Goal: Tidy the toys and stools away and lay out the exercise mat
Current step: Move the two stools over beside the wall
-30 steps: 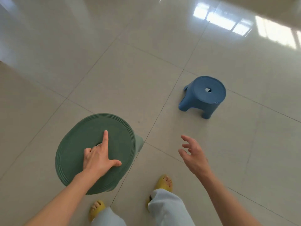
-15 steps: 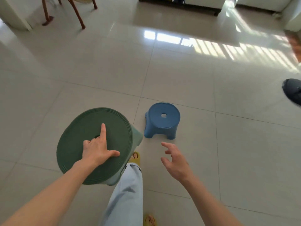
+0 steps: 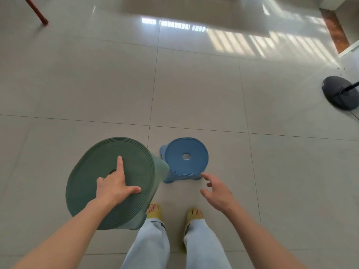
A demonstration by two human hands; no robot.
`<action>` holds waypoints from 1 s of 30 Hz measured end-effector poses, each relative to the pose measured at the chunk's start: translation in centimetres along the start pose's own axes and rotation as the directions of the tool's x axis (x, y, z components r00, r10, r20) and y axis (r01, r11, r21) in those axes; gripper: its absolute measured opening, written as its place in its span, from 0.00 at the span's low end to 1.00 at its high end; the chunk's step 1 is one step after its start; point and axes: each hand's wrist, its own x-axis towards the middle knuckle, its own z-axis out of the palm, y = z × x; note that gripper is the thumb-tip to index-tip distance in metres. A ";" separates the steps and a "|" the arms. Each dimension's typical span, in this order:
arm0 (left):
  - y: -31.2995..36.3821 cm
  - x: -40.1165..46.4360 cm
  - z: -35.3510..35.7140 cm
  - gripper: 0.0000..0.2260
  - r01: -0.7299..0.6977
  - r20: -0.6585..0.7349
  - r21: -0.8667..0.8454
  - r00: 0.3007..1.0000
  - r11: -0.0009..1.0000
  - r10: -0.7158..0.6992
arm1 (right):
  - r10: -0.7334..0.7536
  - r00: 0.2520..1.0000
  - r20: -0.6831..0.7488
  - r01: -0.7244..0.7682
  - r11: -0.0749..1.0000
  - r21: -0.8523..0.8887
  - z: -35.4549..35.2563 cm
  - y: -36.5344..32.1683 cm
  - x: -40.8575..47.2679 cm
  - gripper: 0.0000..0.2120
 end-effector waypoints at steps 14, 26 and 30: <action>-0.7 12.4 8.9 0.53 0.281 0.040 -0.158 0.960 0.947 -0.278 | 0.072 0.969 0.236 -0.021 0.977 -0.212 5.4 5.2 24.9 0.27; -1.1 17.2 16.1 0.52 0.461 0.079 -0.222 0.887 0.859 -0.455 | 0.126 0.926 0.356 0.069 0.871 -0.487 10.5 11.0 34.7 0.42; -0.6 16.3 15.2 0.53 0.432 0.064 -0.225 0.901 0.874 -0.429 | 0.085 0.941 0.328 0.100 0.855 -0.509 9.0 10.2 33.9 0.45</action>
